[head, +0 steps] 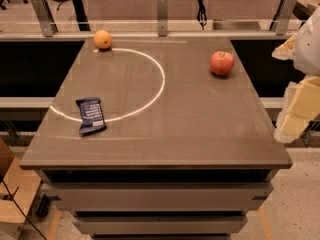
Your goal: Move apple near orange
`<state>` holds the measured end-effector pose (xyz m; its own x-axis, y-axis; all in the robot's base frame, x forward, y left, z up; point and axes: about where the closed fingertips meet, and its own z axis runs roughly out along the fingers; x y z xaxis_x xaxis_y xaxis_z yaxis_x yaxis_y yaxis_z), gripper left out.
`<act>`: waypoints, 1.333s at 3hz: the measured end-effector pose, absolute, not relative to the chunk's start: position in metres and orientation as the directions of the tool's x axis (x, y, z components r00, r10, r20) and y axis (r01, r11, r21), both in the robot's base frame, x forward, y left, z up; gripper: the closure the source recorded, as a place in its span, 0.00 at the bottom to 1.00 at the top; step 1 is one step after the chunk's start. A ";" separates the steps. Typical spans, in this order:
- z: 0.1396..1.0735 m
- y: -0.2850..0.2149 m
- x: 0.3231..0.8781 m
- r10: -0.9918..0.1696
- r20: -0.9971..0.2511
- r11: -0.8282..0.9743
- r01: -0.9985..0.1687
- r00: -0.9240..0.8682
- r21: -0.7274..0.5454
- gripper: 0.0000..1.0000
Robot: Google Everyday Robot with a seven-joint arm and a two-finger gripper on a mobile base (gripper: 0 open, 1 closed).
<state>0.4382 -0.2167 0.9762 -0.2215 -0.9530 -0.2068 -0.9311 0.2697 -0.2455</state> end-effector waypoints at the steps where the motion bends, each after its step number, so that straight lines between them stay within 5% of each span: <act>1: 0.980 -0.215 0.440 -0.951 -0.220 0.274 -0.925 -0.219 -0.264 0.00; 3: 0.996 -0.227 0.481 -0.869 -0.437 0.396 -0.855 -0.232 -0.335 0.00; 4: 0.999 -0.223 0.485 -0.864 -0.451 0.401 -0.849 -0.224 -0.346 0.00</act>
Offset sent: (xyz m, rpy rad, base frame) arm 0.0384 -0.0097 0.0236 0.2208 -0.1792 -0.0784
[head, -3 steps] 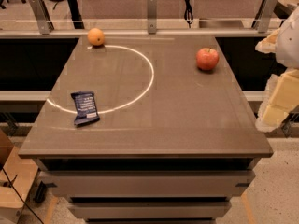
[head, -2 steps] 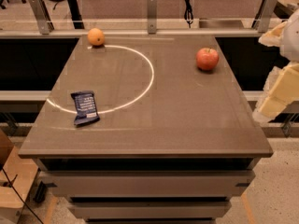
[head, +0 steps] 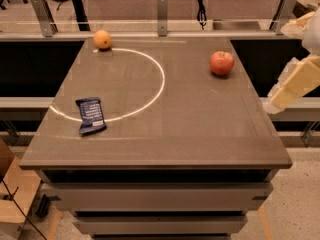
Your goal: Move apple near orange
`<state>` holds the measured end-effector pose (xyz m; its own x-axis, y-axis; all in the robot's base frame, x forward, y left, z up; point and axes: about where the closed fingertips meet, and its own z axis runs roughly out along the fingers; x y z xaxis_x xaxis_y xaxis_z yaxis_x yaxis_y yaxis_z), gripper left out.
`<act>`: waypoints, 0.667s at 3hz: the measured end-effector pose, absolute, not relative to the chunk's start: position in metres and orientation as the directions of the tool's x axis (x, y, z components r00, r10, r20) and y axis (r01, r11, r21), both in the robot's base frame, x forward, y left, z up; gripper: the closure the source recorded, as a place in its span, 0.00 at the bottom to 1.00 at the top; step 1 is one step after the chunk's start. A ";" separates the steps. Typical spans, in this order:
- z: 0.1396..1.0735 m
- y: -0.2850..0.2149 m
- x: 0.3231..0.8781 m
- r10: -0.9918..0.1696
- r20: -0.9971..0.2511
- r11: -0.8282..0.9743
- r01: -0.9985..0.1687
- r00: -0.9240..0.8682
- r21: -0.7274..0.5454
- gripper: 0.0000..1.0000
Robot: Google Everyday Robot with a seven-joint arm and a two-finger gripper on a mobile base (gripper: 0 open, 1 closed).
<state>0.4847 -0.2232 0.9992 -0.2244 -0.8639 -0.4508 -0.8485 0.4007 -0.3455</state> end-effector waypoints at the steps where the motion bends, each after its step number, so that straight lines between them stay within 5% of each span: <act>1: 0.992 -0.224 0.491 -0.837 -0.486 0.440 -0.836 -0.251 -0.327 0.00; 2: 0.982 -0.216 0.524 -0.781 -0.576 0.483 -0.818 -0.241 -0.313 0.00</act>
Offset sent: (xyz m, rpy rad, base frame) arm 0.0910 0.0129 -0.0295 0.2894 -0.1018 -0.0687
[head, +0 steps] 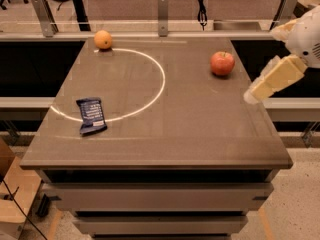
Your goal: Move apple near orange
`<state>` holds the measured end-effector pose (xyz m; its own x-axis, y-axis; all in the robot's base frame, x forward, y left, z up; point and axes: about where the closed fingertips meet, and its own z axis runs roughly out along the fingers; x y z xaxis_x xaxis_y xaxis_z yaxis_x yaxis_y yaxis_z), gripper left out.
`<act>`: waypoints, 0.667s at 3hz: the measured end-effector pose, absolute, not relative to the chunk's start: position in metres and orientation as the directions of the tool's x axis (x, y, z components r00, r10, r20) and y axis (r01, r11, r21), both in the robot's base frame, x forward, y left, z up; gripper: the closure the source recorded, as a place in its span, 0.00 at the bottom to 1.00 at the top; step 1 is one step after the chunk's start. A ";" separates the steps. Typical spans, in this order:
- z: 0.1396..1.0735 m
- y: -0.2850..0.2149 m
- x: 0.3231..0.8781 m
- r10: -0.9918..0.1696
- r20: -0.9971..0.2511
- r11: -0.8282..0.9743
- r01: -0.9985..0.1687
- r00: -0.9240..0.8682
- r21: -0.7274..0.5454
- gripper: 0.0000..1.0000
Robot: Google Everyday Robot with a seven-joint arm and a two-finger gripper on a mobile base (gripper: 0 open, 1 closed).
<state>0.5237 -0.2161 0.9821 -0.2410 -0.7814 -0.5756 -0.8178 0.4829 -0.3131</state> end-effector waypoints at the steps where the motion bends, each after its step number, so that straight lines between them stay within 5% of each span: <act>1: 0.970 -0.214 0.565 -0.721 -0.653 0.532 -0.790 -0.232 -0.306 0.00; 2: 0.948 -0.217 0.608 -0.643 -0.724 0.596 -0.756 -0.250 -0.268 0.00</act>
Offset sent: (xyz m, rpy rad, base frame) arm 0.1293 -0.0100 -0.0534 0.2958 -0.0939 -0.1384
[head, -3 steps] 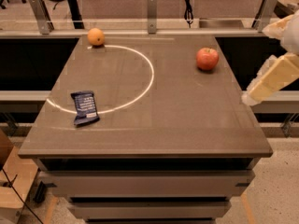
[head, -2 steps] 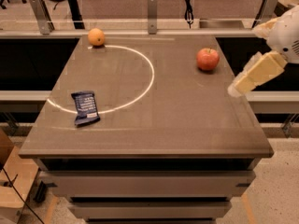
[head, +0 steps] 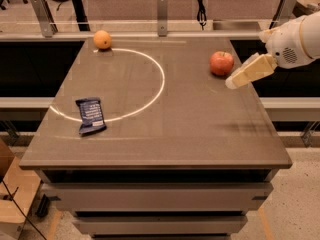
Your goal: Move apple near orange
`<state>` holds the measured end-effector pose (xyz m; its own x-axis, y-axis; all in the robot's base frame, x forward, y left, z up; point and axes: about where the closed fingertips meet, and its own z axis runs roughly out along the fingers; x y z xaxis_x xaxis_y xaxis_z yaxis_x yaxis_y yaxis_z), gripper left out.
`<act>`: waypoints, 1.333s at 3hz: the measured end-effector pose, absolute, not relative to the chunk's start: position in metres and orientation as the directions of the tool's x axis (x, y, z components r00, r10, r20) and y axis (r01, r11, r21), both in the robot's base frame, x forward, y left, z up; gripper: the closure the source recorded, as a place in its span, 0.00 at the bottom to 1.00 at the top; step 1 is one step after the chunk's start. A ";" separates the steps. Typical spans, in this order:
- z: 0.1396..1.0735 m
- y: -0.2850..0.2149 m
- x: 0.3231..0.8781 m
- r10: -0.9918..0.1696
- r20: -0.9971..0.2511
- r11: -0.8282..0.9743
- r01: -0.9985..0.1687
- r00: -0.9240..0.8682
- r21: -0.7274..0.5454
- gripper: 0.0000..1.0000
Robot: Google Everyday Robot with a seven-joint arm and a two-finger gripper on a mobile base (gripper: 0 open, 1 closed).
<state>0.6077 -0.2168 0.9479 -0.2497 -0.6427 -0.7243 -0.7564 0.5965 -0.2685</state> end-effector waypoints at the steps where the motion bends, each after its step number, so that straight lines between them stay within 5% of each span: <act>1: 0.948 -0.217 0.608 -0.643 -0.724 0.596 -0.756 -0.250 -0.268 0.00; 4: 0.925 -0.187 0.672 -0.524 -0.824 0.646 -0.731 -0.217 -0.219 0.00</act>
Offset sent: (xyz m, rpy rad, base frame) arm 0.0253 0.0136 -0.0123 0.0680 -0.0372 -0.0687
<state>0.6718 -0.1867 0.9249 -0.2172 -0.5241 -0.8235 -0.7310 0.6464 -0.2186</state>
